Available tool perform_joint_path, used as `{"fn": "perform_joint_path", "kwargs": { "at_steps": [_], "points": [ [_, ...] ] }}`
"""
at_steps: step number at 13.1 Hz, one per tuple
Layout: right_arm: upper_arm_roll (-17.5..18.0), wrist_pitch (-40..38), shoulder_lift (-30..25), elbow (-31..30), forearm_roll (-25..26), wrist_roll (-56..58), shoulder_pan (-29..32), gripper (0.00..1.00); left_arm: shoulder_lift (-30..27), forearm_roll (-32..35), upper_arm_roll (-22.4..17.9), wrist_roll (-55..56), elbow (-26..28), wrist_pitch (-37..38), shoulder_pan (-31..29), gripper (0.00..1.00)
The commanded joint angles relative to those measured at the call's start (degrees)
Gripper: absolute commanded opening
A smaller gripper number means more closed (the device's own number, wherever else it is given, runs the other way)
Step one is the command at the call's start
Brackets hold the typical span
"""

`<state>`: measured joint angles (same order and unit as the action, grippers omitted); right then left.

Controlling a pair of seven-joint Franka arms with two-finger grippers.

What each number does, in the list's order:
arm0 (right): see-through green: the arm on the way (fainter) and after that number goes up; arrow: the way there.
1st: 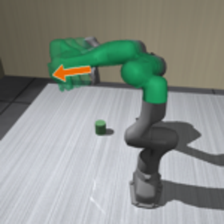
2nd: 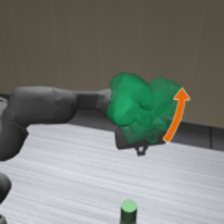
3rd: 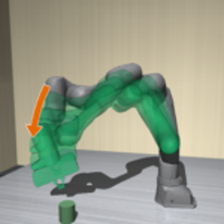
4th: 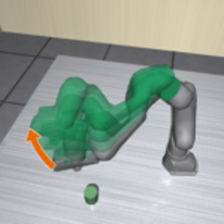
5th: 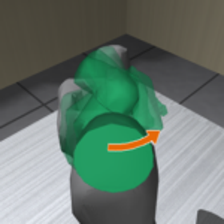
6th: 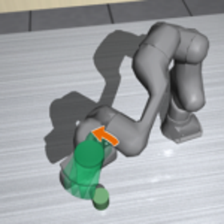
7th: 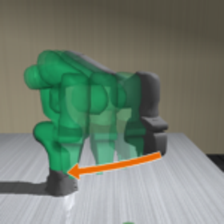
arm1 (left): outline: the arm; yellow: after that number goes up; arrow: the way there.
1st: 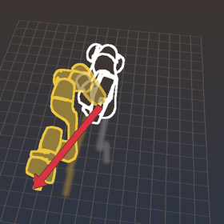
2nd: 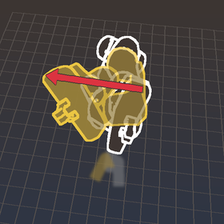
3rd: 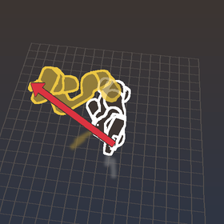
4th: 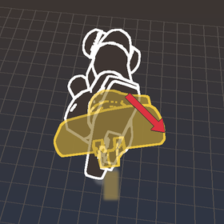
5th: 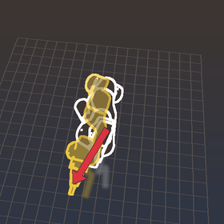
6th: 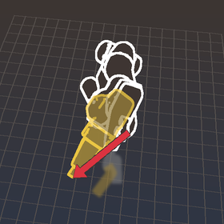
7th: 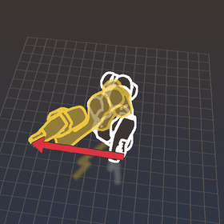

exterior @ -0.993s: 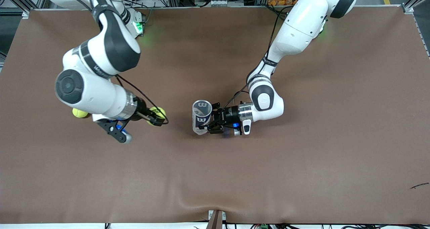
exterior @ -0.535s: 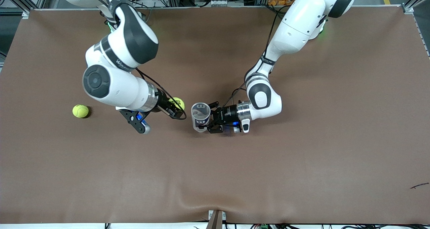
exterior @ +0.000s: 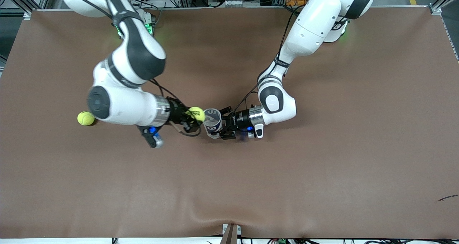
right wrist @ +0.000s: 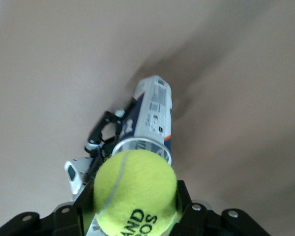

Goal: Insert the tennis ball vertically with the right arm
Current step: 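Move the ball over the tube opening with the right gripper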

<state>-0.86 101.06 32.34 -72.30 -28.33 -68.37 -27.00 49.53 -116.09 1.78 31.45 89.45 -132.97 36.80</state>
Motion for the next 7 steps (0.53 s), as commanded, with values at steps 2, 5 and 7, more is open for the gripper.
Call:
{"fn": "perform_joint_path", "kwargs": {
  "at_steps": [2,5,7],
  "points": [
    [-0.11,1.68,0.97,-0.74,3.11,-4.57,-4.20,0.54,0.75,-0.28,-0.11,-0.43,-0.68,-0.63,0.29,0.66],
    [-0.19,2.21,2.11,-0.74,5.38,-4.58,-5.34,0.55,1.10,-0.28,-0.11,-0.60,-0.77,-0.63,0.38,0.66],
    [-0.11,2.21,2.29,-0.74,9.42,-4.67,-5.87,0.56,1.10,-0.28,-0.11,-0.69,-0.77,-0.63,0.38,0.66]
  ]
}}
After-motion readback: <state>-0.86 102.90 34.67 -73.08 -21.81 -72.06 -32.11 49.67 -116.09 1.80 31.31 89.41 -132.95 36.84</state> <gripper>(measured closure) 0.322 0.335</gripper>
